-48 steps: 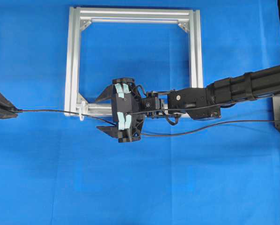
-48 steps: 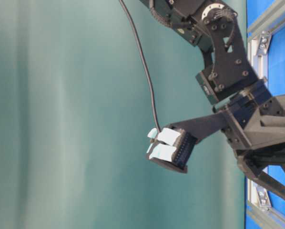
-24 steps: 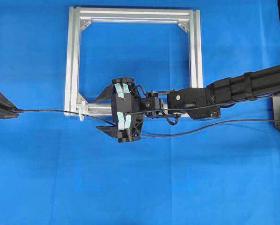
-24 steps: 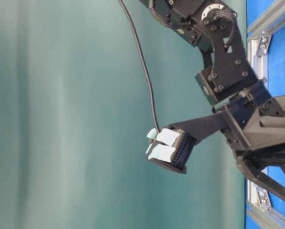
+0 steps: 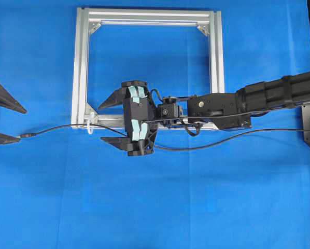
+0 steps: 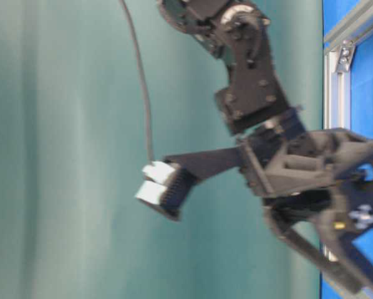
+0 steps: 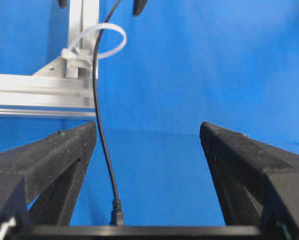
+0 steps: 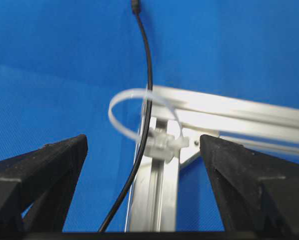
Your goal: Insert the wire through the string loop located on the left side.
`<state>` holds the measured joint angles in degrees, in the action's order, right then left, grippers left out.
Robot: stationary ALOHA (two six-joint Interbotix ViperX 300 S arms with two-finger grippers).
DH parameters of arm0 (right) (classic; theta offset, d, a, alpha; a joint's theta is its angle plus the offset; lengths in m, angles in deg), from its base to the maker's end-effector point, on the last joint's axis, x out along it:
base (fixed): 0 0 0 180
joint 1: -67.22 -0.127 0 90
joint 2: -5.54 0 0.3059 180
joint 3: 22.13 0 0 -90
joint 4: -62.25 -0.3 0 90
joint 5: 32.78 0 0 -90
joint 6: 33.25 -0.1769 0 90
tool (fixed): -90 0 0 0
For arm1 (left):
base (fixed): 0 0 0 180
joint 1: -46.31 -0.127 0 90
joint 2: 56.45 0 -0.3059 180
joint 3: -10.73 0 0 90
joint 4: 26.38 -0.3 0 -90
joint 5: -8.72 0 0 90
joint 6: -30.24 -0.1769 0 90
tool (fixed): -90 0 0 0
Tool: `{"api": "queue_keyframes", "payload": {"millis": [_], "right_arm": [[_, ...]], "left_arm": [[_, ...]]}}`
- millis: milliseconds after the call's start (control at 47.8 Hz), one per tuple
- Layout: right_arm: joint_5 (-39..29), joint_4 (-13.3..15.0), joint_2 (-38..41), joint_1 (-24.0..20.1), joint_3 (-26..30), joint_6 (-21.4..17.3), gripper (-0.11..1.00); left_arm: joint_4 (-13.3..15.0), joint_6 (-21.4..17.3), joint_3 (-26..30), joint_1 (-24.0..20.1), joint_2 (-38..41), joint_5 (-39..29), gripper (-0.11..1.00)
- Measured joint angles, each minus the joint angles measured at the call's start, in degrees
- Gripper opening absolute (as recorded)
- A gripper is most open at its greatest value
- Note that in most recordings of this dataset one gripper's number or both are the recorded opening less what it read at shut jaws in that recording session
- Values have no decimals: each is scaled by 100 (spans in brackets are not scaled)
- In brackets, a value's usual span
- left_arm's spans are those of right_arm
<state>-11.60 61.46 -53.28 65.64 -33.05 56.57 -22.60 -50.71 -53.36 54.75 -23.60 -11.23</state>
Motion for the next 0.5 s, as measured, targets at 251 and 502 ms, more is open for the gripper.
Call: {"api": "queue_keyframes", "payload": {"millis": [251, 502], "right_arm": [[-97, 0, -448, 70, 0, -9, 92], [-255, -9, -905, 105, 0, -9, 92]], "left_arm": [[-26, -26, 0, -141, -18, 176, 79], [-53, -264, 0, -316, -18, 571, 79]]}}
